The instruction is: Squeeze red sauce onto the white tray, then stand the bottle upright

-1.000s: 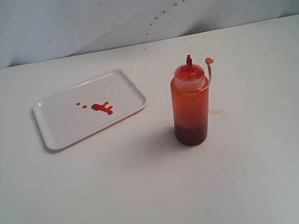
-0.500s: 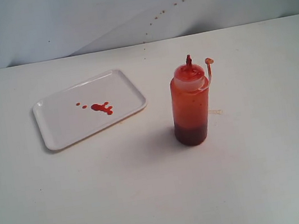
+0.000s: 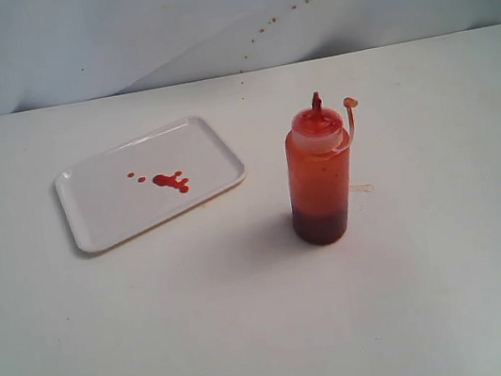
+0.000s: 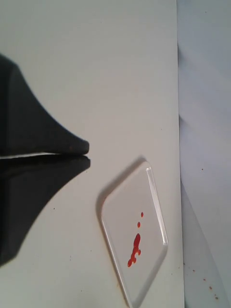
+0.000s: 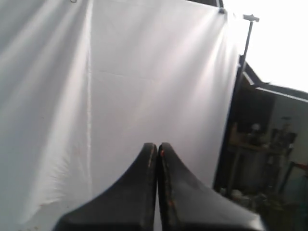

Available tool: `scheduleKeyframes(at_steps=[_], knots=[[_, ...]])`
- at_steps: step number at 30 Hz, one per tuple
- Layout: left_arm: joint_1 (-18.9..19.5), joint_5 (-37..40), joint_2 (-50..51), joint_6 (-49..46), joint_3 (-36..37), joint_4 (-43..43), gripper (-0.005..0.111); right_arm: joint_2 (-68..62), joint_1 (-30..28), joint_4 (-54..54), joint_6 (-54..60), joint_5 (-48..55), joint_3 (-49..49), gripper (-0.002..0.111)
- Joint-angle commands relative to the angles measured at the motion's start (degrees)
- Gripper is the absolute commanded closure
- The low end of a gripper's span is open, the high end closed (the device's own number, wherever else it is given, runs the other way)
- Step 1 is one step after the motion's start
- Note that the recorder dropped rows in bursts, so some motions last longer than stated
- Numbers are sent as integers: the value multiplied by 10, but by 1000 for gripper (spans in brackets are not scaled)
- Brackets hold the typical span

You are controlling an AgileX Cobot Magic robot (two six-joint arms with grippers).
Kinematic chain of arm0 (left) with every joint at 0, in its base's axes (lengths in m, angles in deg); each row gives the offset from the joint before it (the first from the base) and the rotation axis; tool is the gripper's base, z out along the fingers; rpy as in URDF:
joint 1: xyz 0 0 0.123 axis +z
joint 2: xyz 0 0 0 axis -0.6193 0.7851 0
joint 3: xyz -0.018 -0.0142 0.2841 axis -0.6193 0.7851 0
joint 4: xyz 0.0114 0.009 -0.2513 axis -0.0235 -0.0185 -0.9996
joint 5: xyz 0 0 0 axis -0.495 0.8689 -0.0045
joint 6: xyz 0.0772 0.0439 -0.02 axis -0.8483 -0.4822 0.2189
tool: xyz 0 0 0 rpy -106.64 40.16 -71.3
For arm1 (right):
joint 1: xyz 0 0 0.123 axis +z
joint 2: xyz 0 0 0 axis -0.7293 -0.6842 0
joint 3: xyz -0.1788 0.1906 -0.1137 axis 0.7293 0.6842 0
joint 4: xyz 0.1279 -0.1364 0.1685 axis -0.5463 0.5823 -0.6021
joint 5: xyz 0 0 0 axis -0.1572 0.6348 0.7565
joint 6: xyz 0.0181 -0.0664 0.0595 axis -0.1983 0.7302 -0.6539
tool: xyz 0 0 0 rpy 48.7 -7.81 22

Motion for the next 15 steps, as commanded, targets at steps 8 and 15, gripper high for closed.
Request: scheduleKeyframes(at_steps=[8, 15], knots=[[-2, -6, -2, -2, 3, -1, 107, 166, -63, -56, -40, -177, 433, 108], [-2, -6, -2, -2, 3, -1, 107, 173, -63, -129, -40, -226, 564, 108]])
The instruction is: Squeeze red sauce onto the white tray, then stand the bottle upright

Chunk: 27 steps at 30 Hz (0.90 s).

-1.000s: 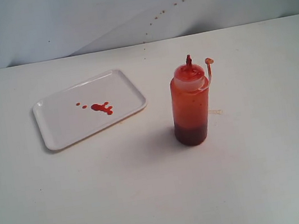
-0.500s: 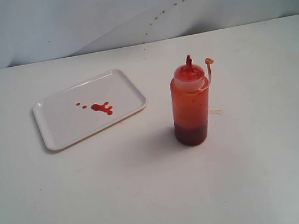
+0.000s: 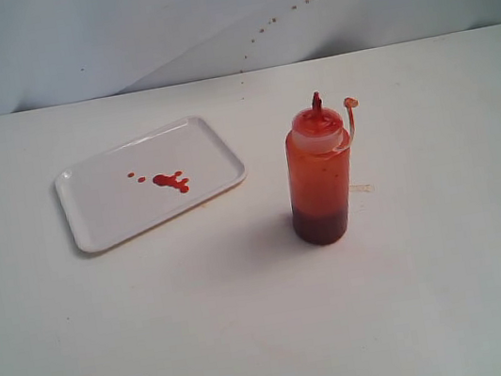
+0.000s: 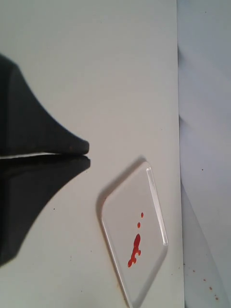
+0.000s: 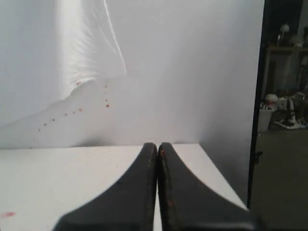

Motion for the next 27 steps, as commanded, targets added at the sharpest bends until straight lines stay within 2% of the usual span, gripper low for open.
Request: scheduleKeyframes(at_steps=[1, 12, 18, 23, 27], knots=[[-2, -6, -2, -2, 3, -1, 107, 17, -4, -25, -3, -27, 61, 108], [-2, -7, -2, -2, 3, -1, 107, 46, -4, -19, 7, 38, 73, 108], [-2, -8, -2, -2, 3, -1, 107, 46, -4, -19, 7, 141, 73, 108], [-2, -8, -2, -2, 3, -1, 107, 46, -4, -23, 7, 139, 73, 108], [-2, -8, -2, -2, 3, -1, 107, 46, 19, -23, 7, 145, 73, 108]])
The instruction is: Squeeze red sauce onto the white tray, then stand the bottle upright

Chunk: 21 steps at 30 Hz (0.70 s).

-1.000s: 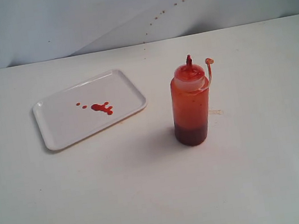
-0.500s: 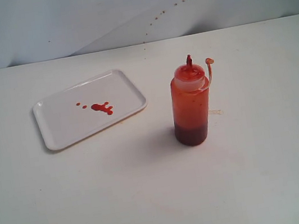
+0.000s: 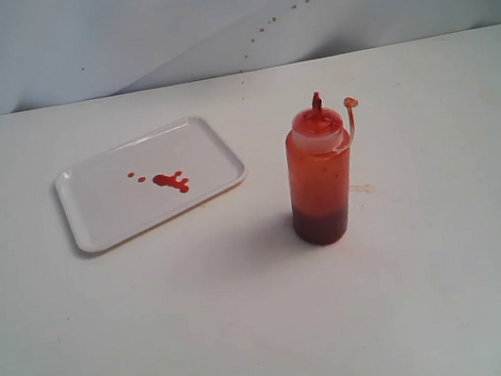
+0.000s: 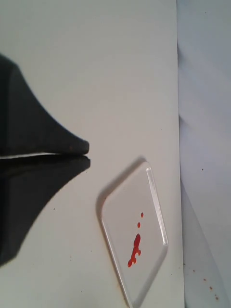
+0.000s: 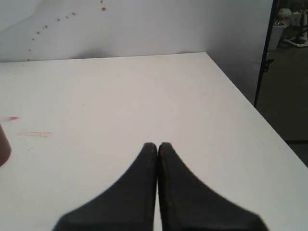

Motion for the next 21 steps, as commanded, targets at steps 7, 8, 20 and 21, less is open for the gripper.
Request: scheduleKeyframes(at_steps=[7, 8, 20, 21], knots=[[-2, -8, -2, -1, 3, -1, 107, 4, 42, -1, 6, 13, 2, 108], [-2, -8, -2, -1, 3, -1, 107, 4, 42, -1, 6, 13, 2, 108], [-2, -8, -2, -1, 3, -1, 107, 4, 68, -5, 3, 12, 2, 108], [-2, -8, -2, -1, 3, -1, 107, 4, 72, -5, 3, 12, 2, 108]])
